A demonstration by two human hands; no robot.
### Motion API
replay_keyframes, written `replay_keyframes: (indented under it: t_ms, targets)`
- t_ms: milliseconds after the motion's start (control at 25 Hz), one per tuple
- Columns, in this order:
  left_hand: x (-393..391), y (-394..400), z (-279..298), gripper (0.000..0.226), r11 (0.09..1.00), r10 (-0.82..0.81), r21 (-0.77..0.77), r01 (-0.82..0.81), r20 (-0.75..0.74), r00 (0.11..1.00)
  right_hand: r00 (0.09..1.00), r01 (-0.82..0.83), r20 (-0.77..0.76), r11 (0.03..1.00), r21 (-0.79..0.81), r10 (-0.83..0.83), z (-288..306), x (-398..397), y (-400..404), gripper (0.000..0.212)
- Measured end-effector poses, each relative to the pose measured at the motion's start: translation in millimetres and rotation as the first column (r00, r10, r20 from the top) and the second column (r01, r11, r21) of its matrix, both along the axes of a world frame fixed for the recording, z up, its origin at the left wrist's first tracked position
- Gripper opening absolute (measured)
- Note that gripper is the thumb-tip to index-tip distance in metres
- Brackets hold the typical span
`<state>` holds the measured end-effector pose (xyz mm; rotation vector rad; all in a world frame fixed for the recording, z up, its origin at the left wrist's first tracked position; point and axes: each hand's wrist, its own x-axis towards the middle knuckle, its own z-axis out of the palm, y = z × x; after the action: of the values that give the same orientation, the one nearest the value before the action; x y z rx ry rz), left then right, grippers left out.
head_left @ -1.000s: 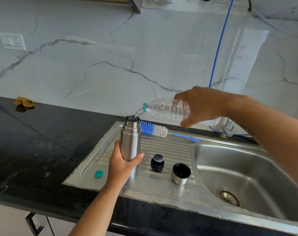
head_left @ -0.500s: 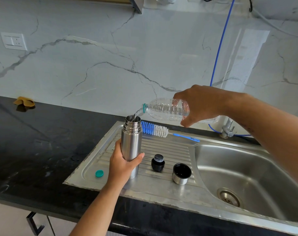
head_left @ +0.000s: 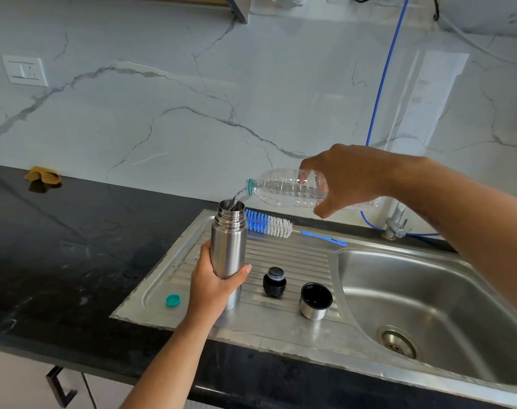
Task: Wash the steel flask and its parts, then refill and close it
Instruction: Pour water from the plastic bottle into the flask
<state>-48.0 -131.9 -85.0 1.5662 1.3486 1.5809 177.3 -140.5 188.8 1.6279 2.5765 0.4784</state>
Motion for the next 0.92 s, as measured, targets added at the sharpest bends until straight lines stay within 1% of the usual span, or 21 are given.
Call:
replay_keyframes:
  t_ms: [920]
  targets:
    - [0, -1, 1, 0.084, 1.000, 0.002, 0.003, -0.002, 0.010, 1.000, 0.994, -0.034, 0.106, 0.998, 0.056, 0.028, 6, -11, 1, 0.071]
